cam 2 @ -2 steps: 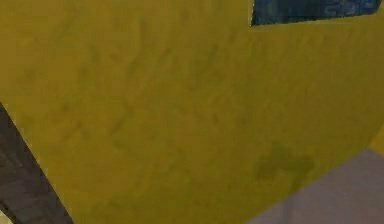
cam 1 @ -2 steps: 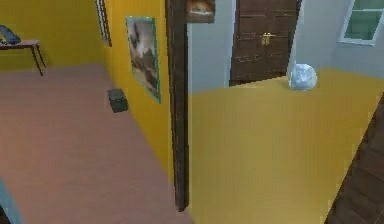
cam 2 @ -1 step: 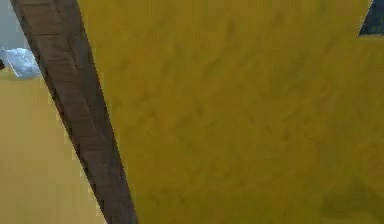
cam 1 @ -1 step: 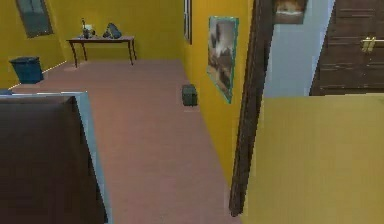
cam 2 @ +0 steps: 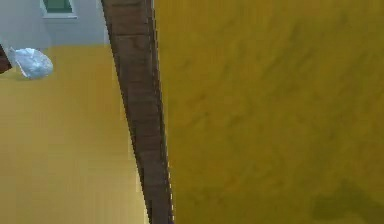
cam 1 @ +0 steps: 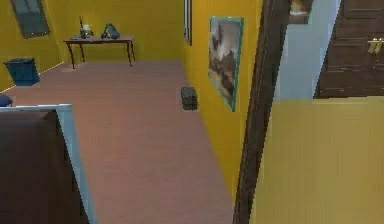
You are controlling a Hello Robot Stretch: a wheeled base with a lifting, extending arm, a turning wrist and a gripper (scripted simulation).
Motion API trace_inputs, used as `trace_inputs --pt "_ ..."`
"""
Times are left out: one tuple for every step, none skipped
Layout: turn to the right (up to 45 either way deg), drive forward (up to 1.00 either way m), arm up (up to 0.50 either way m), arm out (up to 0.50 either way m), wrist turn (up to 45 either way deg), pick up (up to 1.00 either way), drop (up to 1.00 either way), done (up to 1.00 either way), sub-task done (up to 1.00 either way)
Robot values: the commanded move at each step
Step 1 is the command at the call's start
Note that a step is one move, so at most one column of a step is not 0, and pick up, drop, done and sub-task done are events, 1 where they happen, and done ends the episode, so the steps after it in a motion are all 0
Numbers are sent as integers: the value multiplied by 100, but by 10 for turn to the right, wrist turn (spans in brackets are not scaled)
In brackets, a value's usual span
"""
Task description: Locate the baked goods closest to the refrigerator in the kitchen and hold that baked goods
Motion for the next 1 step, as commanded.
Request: trace_inputs --pt "330 0 0 0 0 0 0 0 0"
